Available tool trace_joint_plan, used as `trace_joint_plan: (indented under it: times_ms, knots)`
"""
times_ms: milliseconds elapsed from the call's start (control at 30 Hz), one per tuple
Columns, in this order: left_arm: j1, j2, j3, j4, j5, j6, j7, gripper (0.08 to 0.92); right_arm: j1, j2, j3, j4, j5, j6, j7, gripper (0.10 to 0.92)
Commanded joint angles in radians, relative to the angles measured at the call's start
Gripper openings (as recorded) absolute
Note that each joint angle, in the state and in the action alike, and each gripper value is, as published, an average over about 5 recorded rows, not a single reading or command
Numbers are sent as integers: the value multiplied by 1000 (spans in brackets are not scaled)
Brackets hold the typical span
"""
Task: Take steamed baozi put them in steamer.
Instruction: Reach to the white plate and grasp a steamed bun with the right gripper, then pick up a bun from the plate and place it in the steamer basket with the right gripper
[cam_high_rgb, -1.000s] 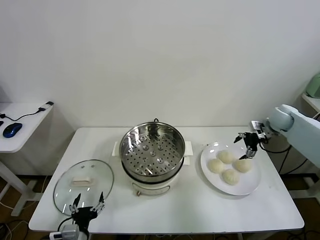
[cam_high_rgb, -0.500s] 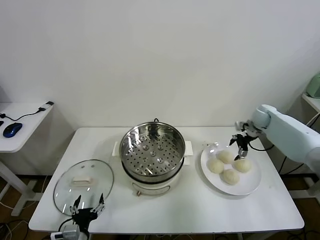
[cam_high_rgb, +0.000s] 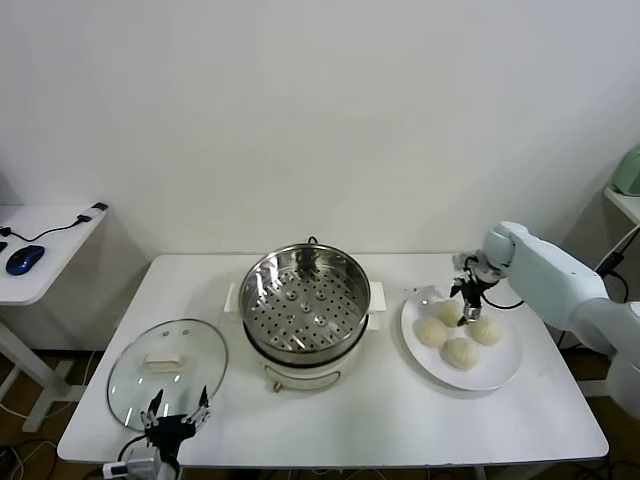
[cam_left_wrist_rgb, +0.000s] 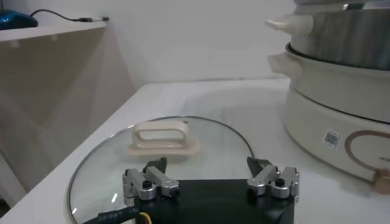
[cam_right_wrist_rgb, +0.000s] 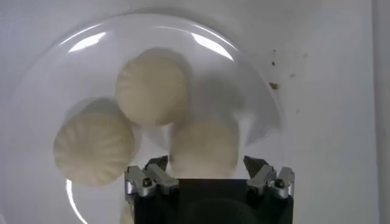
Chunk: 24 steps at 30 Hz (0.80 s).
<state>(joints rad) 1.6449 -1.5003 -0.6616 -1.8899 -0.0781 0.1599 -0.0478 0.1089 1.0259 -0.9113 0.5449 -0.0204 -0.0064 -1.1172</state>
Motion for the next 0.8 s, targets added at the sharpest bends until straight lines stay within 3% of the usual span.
trace_joint_plan:
  times_ms: [33, 200, 467, 633, 800]
  knots:
    - [1, 1, 1, 2, 1, 4, -2, 823, -11, 20, 17, -21, -14, -8, -2, 726]
    - [2, -1, 2, -1, 5, 8, -4, 823, 6, 8, 12, 8, 11, 1, -8, 661]
    - [13, -6, 7, -19, 17, 8, -4, 823, 192, -73, -140, 200, 134, 43, -34, 648]
    - [19, -4, 9, -33, 23, 8, -4, 823, 500, -80, -384, 373, 330, 97, -56, 645]
    - [25, 0, 14, -46, 29, 9, -3, 823, 741, 6, -538, 576, 532, 169, -79, 645]
